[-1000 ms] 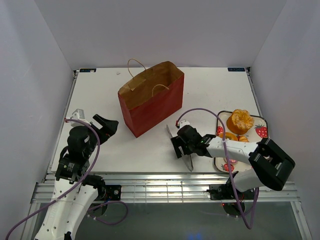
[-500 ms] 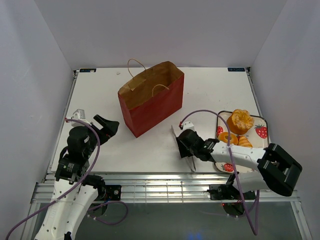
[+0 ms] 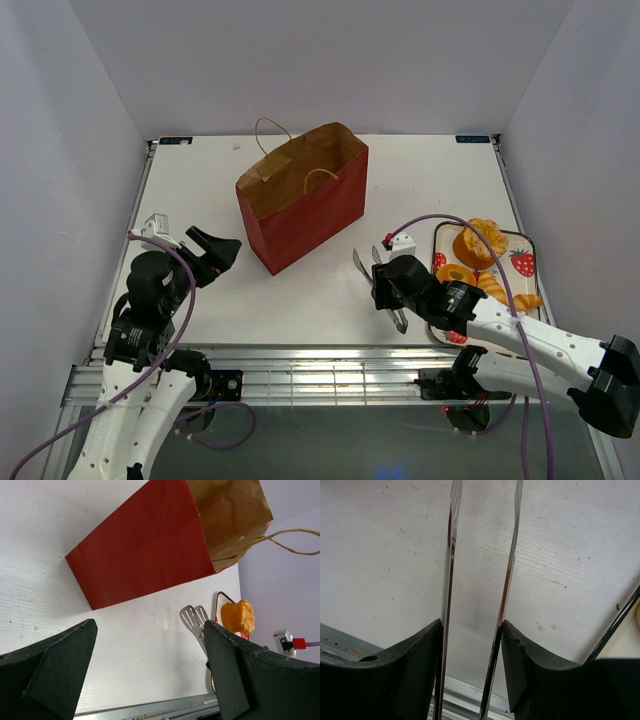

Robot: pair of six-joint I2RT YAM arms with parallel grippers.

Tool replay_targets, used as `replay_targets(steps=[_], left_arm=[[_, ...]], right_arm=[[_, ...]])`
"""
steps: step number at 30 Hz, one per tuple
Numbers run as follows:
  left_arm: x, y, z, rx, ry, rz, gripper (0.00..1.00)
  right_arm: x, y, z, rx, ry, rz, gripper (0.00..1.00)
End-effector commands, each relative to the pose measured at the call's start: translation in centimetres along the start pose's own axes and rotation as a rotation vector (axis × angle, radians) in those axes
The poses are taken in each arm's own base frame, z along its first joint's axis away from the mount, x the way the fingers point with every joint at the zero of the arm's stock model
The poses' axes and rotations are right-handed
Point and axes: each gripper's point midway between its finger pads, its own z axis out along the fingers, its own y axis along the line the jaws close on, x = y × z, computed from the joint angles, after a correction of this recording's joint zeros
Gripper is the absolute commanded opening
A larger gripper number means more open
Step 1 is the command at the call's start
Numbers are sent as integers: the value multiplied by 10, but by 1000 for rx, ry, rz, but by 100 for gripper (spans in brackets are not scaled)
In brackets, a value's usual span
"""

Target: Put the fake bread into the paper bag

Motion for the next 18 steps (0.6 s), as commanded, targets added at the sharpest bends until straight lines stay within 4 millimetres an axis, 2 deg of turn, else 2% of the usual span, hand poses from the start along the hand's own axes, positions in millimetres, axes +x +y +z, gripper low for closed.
replay_targets(steps=[1, 3, 6, 7, 9, 10, 13, 14, 18], left_arm=[[-7, -19, -9, 64, 3, 1, 98], [-8, -24, -12, 82, 7, 1, 98], [-9, -30, -16, 100, 15, -3, 98], [-9, -31, -16, 103, 17, -6, 98], [-10, -35, -19, 116, 17, -7, 98], [-10, -35, -19, 116, 17, -9, 98], [-10, -35, -19, 122, 18, -10, 97], [-9, -36, -19, 124, 20, -10, 97], [-6, -36, -15, 136, 32, -5, 97]], right_arm=[[-10, -3, -18, 20, -4, 42, 54], [-9, -8, -27, 35, 1, 71, 54], [-20, -16, -41, 70, -33, 119, 54], [-18, -25, -46, 114, -27, 115, 54], [-28, -32, -58, 149, -49, 143, 55], [-24, -44, -63, 205, -30, 130, 55], [-32, -57, -77, 290, -38, 155, 55], [-25, -66, -83, 340, 0, 141, 55], [-26, -81, -99, 431, 17, 165, 56]])
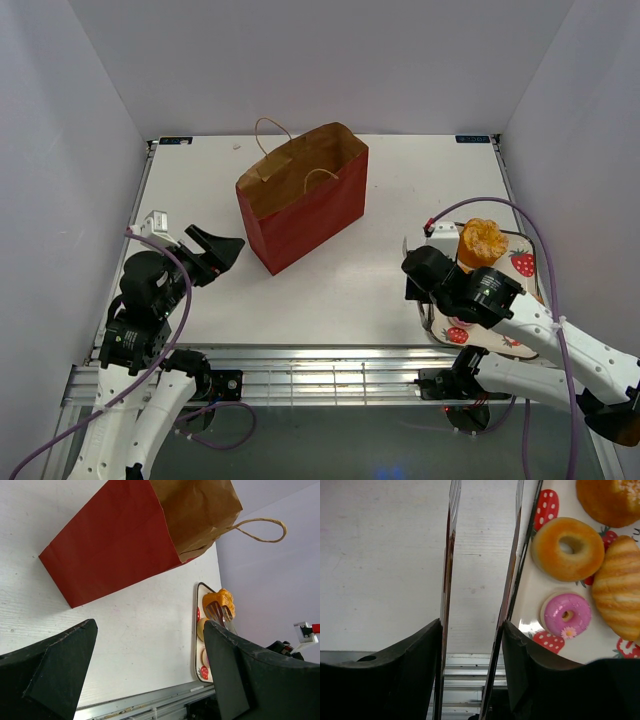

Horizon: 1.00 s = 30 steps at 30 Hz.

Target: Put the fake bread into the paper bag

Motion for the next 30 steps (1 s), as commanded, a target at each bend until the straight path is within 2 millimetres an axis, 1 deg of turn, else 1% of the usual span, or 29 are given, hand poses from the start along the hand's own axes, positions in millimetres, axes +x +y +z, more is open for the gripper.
replay_targets(steps=[1, 2, 7, 11, 15, 23, 30], left_arm=[[1, -8, -1, 38, 14, 5, 97], [1, -8, 1, 39, 17, 8, 97], [7, -8, 7, 53, 42, 10, 97], [10, -9, 10, 66, 57, 10, 97], [13, -9, 11, 74, 70, 10, 97], [15, -10, 12, 83, 77, 11, 97], [17, -10, 11, 87, 84, 8, 97]], right_arm=[[-2, -35, -13, 166, 2, 33, 56], [0, -41, -15, 193, 17, 27, 56], [-2, -55, -20, 247, 34, 45, 56], [2, -64, -15, 284, 58, 61, 56], [8, -65, -8, 286, 86, 56, 56], [18, -61, 20, 249, 121, 58, 56], [22, -57, 26, 230, 151, 60, 56]])
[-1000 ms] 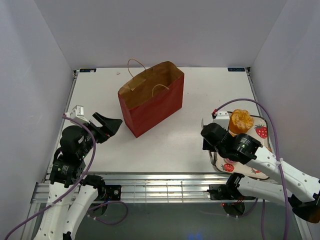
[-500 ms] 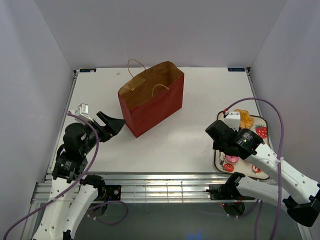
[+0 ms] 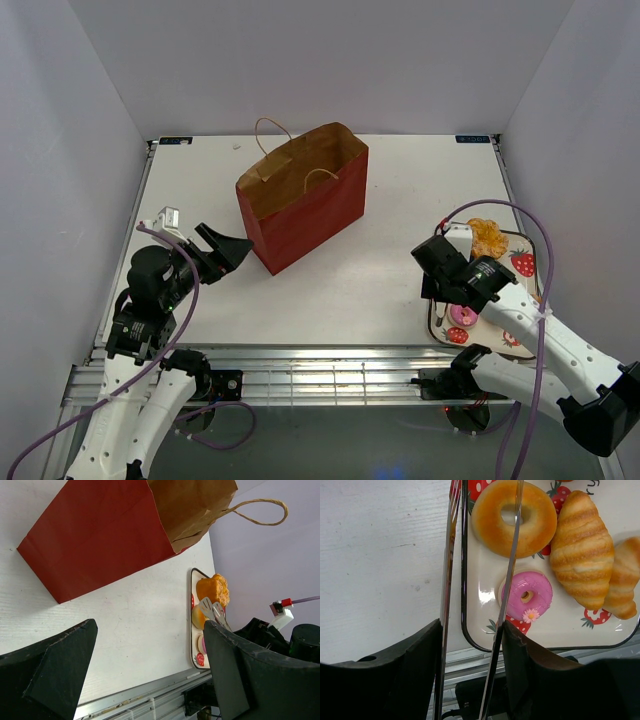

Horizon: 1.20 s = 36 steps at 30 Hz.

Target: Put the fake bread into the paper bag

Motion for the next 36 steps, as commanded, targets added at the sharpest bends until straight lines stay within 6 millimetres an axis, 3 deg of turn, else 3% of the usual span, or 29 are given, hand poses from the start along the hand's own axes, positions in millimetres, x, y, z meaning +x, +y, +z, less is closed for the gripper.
replay_targets(steps=[1, 19, 36], left_arm=[[2, -4, 0, 23, 8, 7, 97], [3, -3, 1, 25, 17, 8, 97], [4, -4, 3, 34, 21, 4, 97]], right_arm=[[-6, 8, 2, -37, -16, 5, 56], [7, 10, 10, -42, 51, 24, 54], [14, -6, -5, -21, 64, 36, 54]])
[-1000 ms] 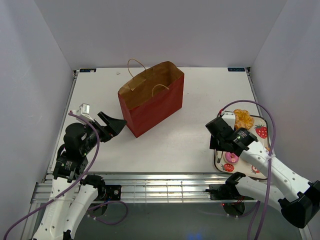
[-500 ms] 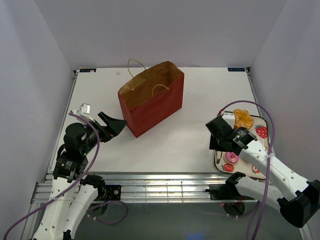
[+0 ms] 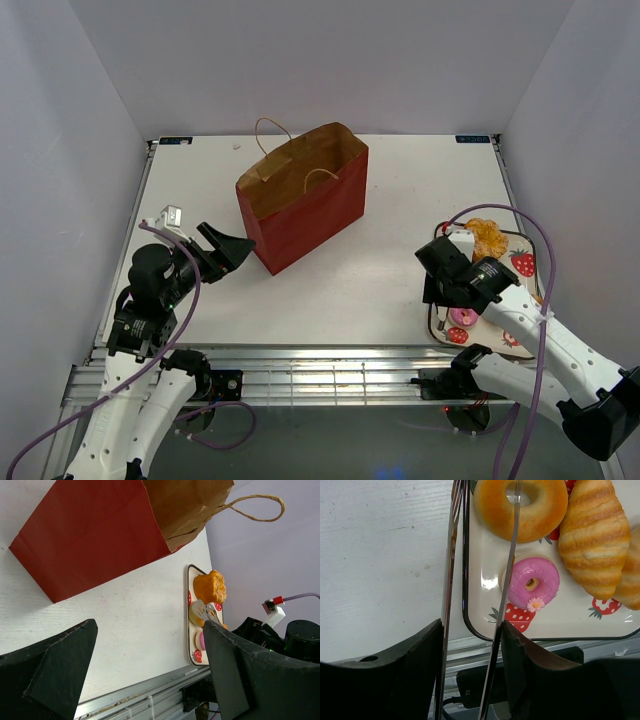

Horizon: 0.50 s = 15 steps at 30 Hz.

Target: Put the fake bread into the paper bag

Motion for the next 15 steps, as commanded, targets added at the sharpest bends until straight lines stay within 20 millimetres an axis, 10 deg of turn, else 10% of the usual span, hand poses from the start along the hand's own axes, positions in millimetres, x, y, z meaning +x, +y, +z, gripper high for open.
replay_targets(steps=[1, 15], left_arm=[[2, -1, 1, 16, 1, 6, 97], [1, -3, 1, 24, 5, 8, 97]], right_arm=[[2, -8, -6, 12, -1, 23, 54], [5, 4, 9, 23, 50, -8, 54]])
